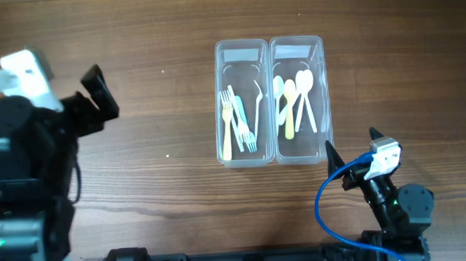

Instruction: Pack container

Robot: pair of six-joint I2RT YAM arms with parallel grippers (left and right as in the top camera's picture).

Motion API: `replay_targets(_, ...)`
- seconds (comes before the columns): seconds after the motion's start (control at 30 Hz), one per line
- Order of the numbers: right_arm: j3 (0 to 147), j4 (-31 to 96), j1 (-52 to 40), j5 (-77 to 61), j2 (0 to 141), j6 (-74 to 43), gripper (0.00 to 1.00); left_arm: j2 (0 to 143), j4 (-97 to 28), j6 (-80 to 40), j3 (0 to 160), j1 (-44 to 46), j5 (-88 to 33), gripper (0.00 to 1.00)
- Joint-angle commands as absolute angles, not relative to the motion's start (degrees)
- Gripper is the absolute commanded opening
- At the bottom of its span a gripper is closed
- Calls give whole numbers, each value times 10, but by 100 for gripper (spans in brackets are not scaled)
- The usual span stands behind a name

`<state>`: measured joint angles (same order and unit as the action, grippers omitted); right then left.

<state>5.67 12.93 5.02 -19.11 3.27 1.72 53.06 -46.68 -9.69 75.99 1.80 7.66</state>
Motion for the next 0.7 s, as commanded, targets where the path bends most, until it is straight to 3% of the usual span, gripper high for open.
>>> replay_targets(0.0, 53, 126, 47, -184, 24, 15, 100, 458, -394, -94, 624, 20, 69, 100)
replay_targets(0.27, 53, 126, 47, -184, 24, 15, 100, 314, -274, -98, 383, 20, 47, 100)
replay_targets(0.67, 53, 126, 47, -184, 24, 15, 100, 127, -269, -99, 184, 20, 46, 100)
